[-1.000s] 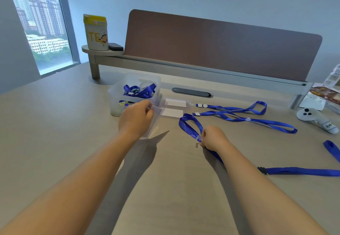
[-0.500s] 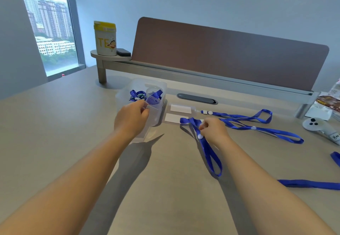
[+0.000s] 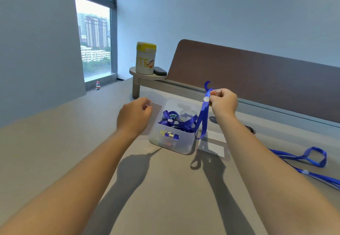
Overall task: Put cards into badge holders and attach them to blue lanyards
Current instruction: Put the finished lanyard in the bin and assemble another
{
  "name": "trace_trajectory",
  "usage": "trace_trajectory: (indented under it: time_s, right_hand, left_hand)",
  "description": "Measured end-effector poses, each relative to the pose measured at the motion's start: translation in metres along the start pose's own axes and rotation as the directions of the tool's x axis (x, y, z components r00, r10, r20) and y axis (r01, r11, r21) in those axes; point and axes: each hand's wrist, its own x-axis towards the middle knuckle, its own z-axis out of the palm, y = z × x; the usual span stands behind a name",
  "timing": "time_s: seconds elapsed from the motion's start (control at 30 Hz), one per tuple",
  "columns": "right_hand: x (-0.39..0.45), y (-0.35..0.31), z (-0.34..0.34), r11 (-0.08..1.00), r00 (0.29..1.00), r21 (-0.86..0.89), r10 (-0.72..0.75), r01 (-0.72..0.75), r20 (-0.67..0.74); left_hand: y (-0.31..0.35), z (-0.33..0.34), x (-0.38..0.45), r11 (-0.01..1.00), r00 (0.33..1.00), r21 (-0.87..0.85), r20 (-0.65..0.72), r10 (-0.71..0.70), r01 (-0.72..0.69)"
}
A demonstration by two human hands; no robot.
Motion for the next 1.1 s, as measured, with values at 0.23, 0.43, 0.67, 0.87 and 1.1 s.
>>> trace_trajectory:
  time_s: [0.23,0.43,0.67,0.87,1.1]
  right_hand:
    - [0.029,0.001,0.064,0.956,0.967,-0.143,-0.252,0.255,0.037]
    - [0.023,0.030,0.096,0.856,0.914,-0.469,-0.008,0.216,0.406]
    - [0.006,0.026,0.078,0.683,0.758,-0.609,0.124,0.403,0.641]
    - [-0.016,0.018,0.019,0.666,0.807,-0.598,-0.011,0.446,0.590]
    - [-0.058,0.057,-0.103,0.665,0.873,-0.680,0.084,0.310,0.480]
  left_hand:
    - [-0.025,-0.003,0.034,1.000,0.998,-0.024,-0.055,-0.015,0.013]
    - [-0.040,0.008,0.039,1.000,0.999,-0.024,-0.052,-0.001,0.000]
    - [-0.030,0.007,0.027,1.000,0.999,0.014,-0.026,0.021,-0.020]
    - [0.003,0.009,0.003,0.985,0.986,0.035,0.004,0.168,-0.168]
    - [0.053,0.036,-0.062,0.924,0.913,-0.014,0.151,0.379,-0.381]
